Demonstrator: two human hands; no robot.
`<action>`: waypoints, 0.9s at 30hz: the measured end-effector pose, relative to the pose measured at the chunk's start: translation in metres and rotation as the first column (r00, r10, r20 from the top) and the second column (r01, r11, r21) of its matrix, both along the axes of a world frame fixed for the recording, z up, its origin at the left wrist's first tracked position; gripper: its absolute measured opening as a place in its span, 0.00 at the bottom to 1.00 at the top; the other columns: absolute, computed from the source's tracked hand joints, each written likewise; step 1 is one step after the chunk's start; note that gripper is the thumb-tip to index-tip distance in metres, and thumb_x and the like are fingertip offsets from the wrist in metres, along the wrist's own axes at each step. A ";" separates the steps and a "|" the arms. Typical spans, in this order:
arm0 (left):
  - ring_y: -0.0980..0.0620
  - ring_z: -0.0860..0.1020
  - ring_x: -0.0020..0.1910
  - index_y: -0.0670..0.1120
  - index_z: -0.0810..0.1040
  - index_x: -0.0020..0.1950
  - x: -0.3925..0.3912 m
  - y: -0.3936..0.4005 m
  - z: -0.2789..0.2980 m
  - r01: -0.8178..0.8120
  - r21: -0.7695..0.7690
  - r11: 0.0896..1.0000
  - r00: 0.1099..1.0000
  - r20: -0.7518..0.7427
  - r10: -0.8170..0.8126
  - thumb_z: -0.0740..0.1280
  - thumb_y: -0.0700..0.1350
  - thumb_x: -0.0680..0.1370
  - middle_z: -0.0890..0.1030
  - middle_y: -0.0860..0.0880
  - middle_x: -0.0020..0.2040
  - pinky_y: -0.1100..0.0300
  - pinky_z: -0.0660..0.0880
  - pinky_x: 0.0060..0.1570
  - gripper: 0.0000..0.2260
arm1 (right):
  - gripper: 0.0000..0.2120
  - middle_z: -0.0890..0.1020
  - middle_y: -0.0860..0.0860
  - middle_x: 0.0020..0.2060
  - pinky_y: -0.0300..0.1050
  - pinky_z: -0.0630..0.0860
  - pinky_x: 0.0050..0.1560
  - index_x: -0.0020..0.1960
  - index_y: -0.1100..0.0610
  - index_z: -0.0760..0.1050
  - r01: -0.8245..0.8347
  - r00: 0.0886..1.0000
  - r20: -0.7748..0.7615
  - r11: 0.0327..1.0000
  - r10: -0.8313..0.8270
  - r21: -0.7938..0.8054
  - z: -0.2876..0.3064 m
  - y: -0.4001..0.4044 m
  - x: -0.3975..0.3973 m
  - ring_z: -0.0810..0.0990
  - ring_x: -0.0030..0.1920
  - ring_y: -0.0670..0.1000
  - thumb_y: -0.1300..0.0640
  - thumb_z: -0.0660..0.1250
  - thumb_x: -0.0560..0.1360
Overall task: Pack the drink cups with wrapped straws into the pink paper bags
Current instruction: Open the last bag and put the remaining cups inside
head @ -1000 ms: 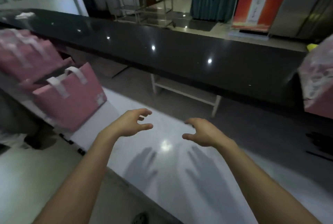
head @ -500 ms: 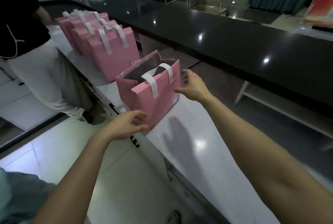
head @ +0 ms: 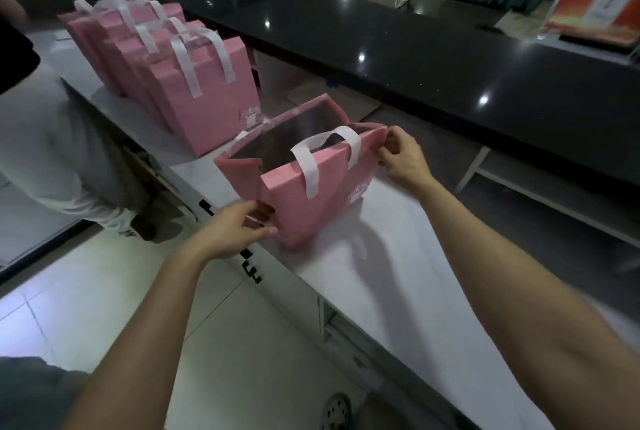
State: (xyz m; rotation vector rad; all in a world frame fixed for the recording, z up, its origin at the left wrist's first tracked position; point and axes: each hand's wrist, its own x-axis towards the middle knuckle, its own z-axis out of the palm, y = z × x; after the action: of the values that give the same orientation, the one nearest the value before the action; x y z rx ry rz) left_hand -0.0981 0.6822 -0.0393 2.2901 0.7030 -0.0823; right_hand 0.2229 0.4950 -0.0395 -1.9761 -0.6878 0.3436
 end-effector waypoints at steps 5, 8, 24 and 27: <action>0.55 0.84 0.61 0.53 0.79 0.73 0.031 -0.031 0.001 0.094 -0.019 0.995 0.996 -0.001 -0.094 0.77 0.52 0.81 0.84 0.54 0.65 0.51 0.82 0.64 0.21 | 0.07 0.86 0.42 0.56 0.56 0.85 0.64 0.56 0.44 0.78 0.131 0.990 0.036 0.990 -0.133 0.048 -0.005 -0.110 -0.011 0.85 0.60 0.47 0.56 0.68 0.86; 0.56 0.83 0.61 0.54 0.80 0.73 0.057 -0.069 0.004 0.182 -0.007 0.983 0.983 0.011 -0.182 0.78 0.53 0.81 0.84 0.55 0.64 0.54 0.82 0.61 0.21 | 0.10 0.86 0.40 0.55 0.54 0.85 0.63 0.53 0.39 0.78 0.246 0.967 0.056 0.967 -0.250 0.070 -0.005 -0.189 -0.019 0.85 0.58 0.44 0.55 0.69 0.86; 0.60 0.85 0.51 0.58 0.71 0.78 0.127 -0.498 -0.003 0.534 -0.001 0.846 0.830 0.190 -0.524 0.77 0.55 0.81 0.85 0.59 0.56 0.65 0.77 0.44 0.27 | 0.09 0.88 0.41 0.44 0.58 0.86 0.47 0.58 0.48 0.78 0.750 0.626 0.160 0.645 -0.763 0.145 -0.004 -0.659 -0.177 0.88 0.46 0.51 0.61 0.66 0.85; 0.59 0.84 0.53 0.59 0.69 0.80 0.132 -0.566 0.001 0.600 -0.008 0.800 0.783 0.211 -0.586 0.77 0.56 0.80 0.84 0.57 0.60 0.60 0.81 0.46 0.30 | 0.07 0.88 0.49 0.41 0.58 0.83 0.43 0.58 0.51 0.78 0.820 0.526 0.178 0.552 -0.832 0.155 -0.002 -0.722 -0.202 0.86 0.42 0.58 0.60 0.66 0.85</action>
State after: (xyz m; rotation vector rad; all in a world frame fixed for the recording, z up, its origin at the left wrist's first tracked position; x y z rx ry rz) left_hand 0.0340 0.1163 -0.0388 2.3220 -0.1504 -0.1685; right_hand 0.0211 -0.2272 -0.0419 -2.0656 0.1877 -0.5102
